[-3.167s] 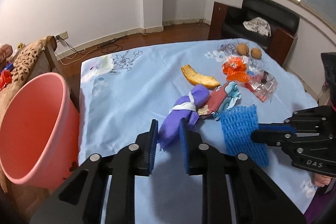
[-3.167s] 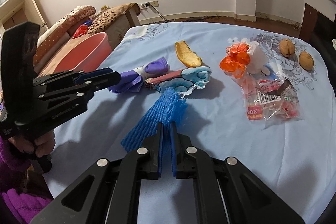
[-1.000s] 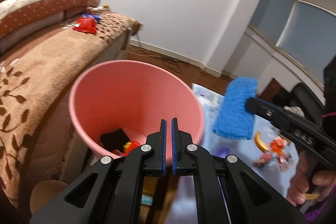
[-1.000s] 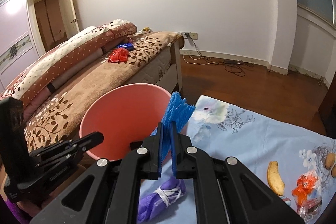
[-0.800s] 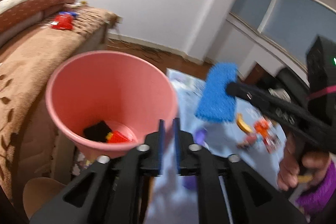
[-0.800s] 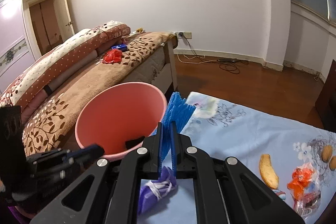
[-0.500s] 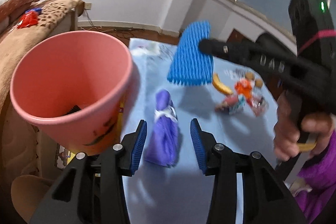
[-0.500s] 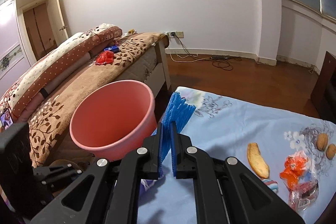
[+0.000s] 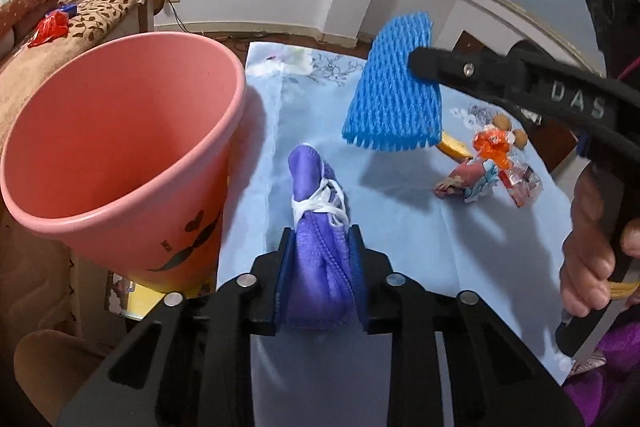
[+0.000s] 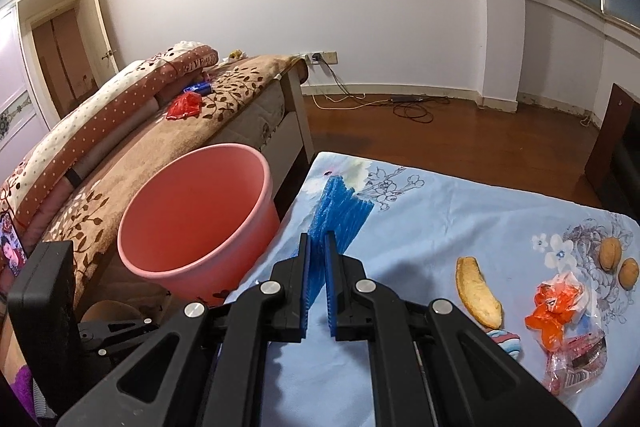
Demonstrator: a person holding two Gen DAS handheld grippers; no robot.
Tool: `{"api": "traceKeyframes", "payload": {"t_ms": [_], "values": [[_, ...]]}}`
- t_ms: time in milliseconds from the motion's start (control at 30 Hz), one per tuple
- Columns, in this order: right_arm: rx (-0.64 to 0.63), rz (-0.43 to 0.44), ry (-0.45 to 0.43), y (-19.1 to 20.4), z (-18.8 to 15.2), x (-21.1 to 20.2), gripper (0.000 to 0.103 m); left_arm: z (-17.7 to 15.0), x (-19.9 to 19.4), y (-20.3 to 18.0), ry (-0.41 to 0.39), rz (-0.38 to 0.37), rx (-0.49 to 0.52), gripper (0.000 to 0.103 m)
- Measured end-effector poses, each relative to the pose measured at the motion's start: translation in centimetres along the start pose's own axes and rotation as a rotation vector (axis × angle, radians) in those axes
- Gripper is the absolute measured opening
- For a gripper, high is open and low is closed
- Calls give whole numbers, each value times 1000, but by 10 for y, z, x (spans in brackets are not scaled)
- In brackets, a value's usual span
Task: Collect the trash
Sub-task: 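Carry blue net and purple cloth over pink bucket and open both grippers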
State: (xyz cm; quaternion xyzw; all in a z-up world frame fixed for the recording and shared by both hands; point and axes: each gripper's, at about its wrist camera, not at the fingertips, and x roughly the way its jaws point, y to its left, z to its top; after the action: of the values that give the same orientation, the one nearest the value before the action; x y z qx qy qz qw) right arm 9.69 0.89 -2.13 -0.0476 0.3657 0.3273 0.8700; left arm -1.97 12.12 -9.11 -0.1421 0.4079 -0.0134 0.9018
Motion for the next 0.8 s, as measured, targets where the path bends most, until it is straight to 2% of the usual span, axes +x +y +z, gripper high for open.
{"api": "traceKeyframes", "payload": {"t_ms": [100,233,300,467,667,800], "values": [[-13,1,3,4,1,2,6,1,-9,3,-41,-2,-14,24],[-27,11,-3,12,5,6,6,11,-34,14,-147,8,-64,24],[-37,22,-21,19,11,6,6,17,-47,22,-212,66,-89,24],[-76,54,-58,44,24,11,6,28,-64,51,-302,163,-185,24],[-143,76,-49,75,34,31,6,36,-66,81,-337,294,-256,24],[-187,87,-29,94,36,49,6,33,-66,94,-336,334,-289,24]]}}
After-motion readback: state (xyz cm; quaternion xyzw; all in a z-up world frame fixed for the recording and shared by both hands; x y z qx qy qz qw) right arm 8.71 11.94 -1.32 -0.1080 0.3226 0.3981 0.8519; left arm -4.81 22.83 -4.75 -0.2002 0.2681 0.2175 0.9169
